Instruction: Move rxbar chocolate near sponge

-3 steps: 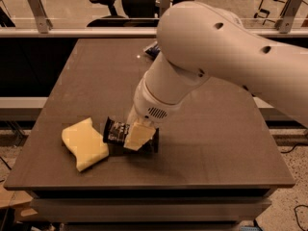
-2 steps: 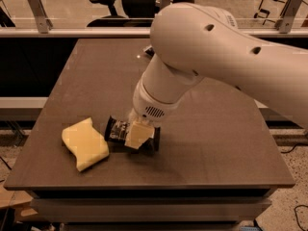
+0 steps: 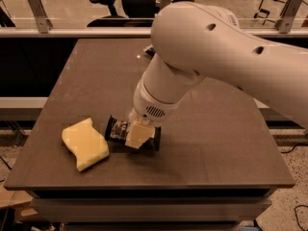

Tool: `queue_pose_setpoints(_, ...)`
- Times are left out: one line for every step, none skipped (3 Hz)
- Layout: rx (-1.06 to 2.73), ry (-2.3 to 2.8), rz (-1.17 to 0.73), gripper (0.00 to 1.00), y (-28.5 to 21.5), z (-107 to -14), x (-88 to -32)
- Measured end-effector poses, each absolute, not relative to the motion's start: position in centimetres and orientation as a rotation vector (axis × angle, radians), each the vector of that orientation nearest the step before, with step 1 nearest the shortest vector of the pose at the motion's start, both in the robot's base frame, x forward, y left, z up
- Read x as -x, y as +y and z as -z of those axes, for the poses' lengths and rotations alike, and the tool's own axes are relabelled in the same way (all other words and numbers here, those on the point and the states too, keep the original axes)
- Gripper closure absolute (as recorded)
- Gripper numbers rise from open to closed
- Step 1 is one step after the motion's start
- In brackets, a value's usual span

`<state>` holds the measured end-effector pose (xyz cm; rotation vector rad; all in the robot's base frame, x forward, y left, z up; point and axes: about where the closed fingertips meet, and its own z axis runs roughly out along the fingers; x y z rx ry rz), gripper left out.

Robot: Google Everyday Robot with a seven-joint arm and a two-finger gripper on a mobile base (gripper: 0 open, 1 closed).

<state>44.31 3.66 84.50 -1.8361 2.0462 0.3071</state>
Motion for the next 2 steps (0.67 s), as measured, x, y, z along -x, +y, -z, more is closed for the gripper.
queue_pose_setpoints(1.838,2.044,-0.304,0.35,3.72,-84.6,-44.23)
queue_pose_setpoints(1.84,2.041,-0.302,0.12,3.79,-84.69,-44.16)
